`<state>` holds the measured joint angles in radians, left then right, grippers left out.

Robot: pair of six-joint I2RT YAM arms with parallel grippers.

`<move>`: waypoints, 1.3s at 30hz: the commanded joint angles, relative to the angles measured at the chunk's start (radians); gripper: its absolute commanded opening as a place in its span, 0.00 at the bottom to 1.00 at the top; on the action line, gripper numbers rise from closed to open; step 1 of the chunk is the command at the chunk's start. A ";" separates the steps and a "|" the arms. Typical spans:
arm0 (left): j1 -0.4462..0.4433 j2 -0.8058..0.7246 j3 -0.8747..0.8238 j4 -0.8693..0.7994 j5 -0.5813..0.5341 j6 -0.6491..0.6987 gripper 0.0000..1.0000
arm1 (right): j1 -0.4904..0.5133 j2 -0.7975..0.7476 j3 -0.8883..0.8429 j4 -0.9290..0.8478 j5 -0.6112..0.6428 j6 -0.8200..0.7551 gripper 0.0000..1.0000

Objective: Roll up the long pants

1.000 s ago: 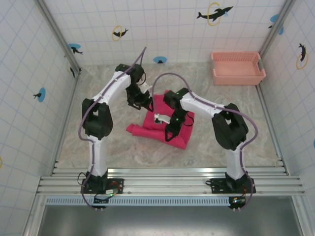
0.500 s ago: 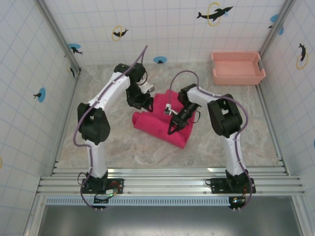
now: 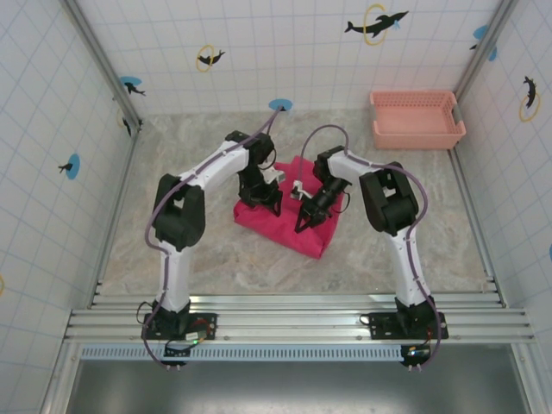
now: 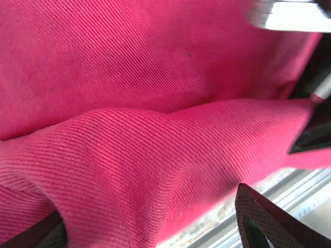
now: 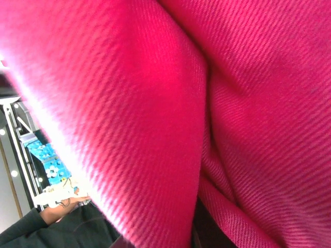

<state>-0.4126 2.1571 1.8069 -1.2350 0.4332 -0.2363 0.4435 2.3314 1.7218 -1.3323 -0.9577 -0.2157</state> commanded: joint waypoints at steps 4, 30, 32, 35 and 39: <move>0.002 0.185 0.064 -0.023 -0.099 0.003 0.69 | -0.030 0.029 0.094 0.055 0.139 0.070 0.19; 0.027 0.368 0.248 -0.141 -0.087 0.081 0.70 | 0.512 -0.786 -0.648 0.762 1.204 -0.002 0.80; 0.028 0.363 0.247 -0.145 -0.094 0.087 0.71 | 0.538 -0.761 -0.678 0.790 1.202 -0.015 0.96; 0.032 0.360 0.246 -0.145 -0.098 0.095 0.71 | 0.591 -0.712 -0.711 0.825 1.259 -0.021 0.97; 0.032 0.366 0.247 -0.149 -0.093 0.101 0.71 | 0.602 -0.655 -0.762 0.915 1.297 -0.020 0.96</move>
<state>-0.3973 2.4176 2.0895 -1.4593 0.4397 -0.1791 1.0431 1.6344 0.9913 -0.5117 0.2726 -0.2417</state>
